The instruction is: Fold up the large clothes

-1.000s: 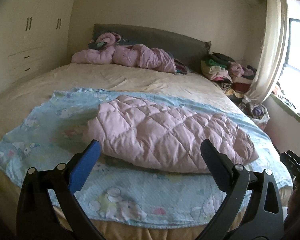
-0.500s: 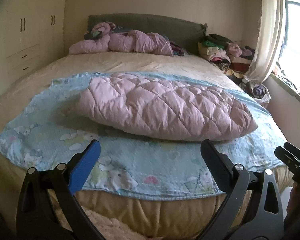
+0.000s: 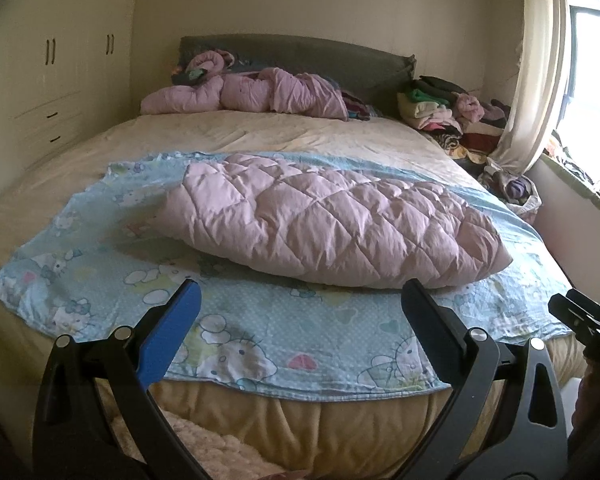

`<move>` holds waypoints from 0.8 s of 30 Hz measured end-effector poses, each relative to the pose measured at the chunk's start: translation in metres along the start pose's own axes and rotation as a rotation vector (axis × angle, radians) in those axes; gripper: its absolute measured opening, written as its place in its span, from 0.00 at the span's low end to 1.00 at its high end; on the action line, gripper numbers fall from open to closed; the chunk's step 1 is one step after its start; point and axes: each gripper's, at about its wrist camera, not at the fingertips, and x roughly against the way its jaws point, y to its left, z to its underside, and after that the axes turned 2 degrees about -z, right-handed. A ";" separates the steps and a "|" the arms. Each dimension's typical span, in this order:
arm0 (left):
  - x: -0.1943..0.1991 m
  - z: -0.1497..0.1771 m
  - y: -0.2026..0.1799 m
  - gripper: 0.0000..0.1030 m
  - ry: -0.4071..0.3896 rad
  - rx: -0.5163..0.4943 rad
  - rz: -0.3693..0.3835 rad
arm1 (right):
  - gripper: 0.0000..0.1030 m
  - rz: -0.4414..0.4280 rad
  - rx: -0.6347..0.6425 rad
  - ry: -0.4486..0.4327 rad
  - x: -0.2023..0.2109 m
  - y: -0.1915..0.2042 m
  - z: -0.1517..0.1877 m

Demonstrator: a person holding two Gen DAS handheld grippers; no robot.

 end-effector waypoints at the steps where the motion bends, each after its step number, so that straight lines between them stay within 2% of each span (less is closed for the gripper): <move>1: 0.000 0.000 0.000 0.91 -0.001 0.000 0.002 | 0.96 0.000 0.002 -0.001 0.000 0.001 0.000; 24: 0.004 -0.001 0.003 0.91 0.000 -0.002 0.000 | 0.96 -0.011 0.012 0.006 0.001 0.008 0.000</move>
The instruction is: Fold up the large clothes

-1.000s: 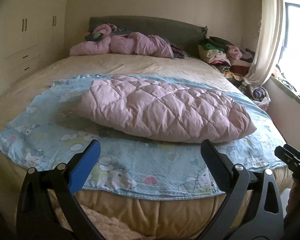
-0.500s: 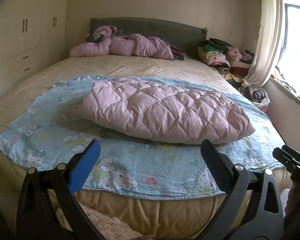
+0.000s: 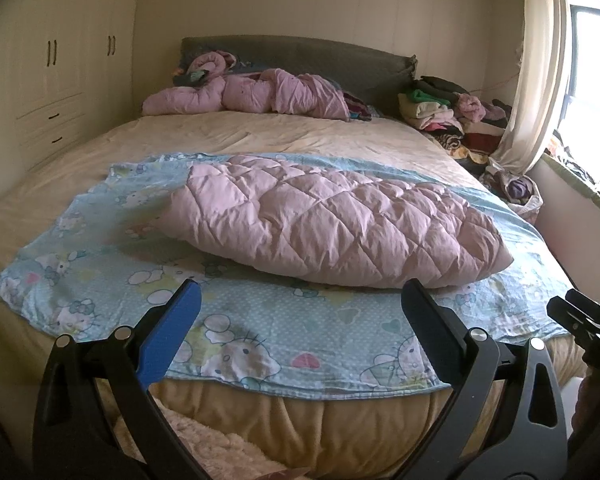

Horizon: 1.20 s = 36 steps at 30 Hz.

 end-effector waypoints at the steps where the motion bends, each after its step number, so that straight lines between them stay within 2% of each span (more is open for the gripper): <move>1: 0.000 0.000 0.000 0.91 0.000 0.000 0.000 | 0.96 0.000 0.000 0.000 0.000 0.000 0.000; 36: 0.003 -0.001 0.006 0.91 0.003 0.000 -0.004 | 0.96 -0.012 0.017 -0.005 0.004 0.006 -0.005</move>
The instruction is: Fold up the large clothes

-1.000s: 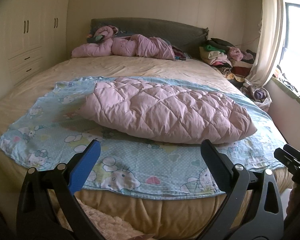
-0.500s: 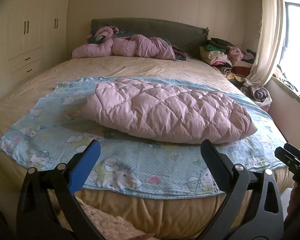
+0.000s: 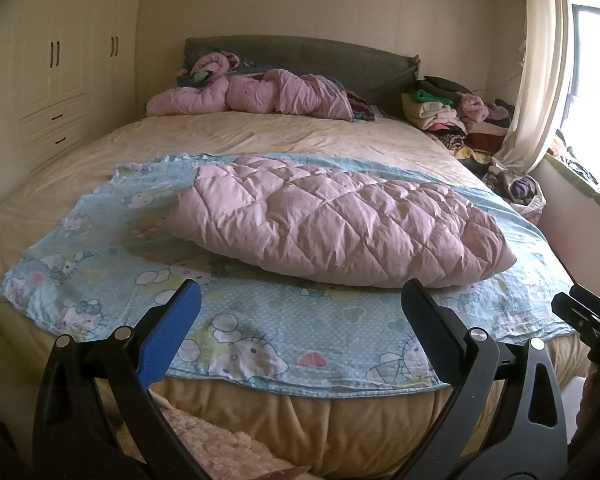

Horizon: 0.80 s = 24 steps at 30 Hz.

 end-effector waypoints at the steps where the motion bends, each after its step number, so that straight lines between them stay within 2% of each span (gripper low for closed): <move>1: 0.000 0.000 0.000 0.91 0.001 0.001 0.001 | 0.96 0.000 0.001 0.000 0.000 0.000 0.000; 18: -0.002 0.001 -0.001 0.91 -0.001 0.000 0.002 | 0.96 0.000 0.001 0.000 0.000 0.001 0.001; 24: 0.000 0.003 0.011 0.91 0.010 0.004 -0.006 | 0.96 0.001 0.002 0.006 -0.001 0.001 0.003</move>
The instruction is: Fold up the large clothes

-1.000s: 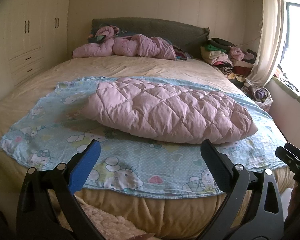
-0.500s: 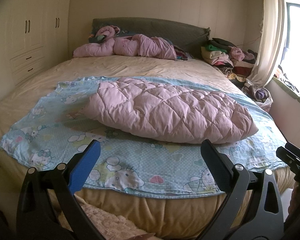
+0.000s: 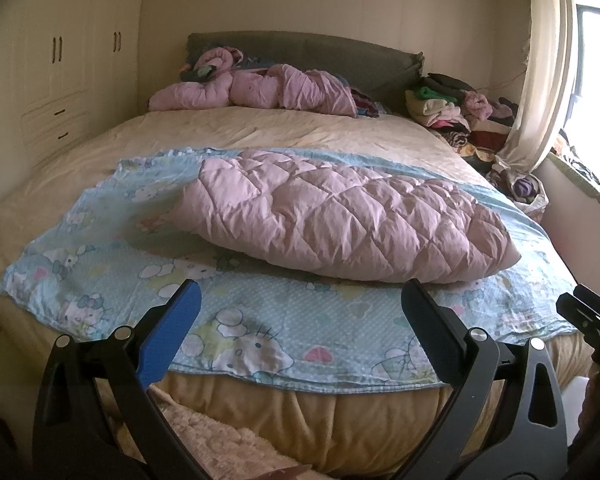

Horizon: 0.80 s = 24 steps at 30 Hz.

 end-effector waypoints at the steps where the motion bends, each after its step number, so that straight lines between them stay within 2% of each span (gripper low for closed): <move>1: 0.000 0.001 0.003 0.91 0.003 0.000 -0.005 | 0.96 0.001 0.000 0.004 0.000 0.000 0.001; 9: -0.005 0.008 0.021 0.91 0.027 0.018 -0.038 | 0.96 0.026 -0.002 0.036 -0.005 -0.008 0.011; 15: -0.023 0.014 0.048 0.91 0.068 0.052 -0.109 | 0.96 0.132 -0.061 0.036 0.001 -0.037 0.026; 17: -0.031 0.015 0.065 0.91 0.081 0.082 -0.137 | 0.96 0.201 -0.114 0.033 0.006 -0.058 0.036; 20: -0.053 0.012 0.115 0.91 0.109 0.121 -0.236 | 0.96 0.349 -0.255 0.041 0.023 -0.113 0.062; 23: -0.077 0.004 0.177 0.91 0.148 0.183 -0.362 | 0.96 0.550 -0.457 0.076 0.047 -0.189 0.102; 24: -0.083 0.001 0.199 0.91 0.151 0.210 -0.399 | 0.96 0.666 -0.530 0.089 0.061 -0.220 0.123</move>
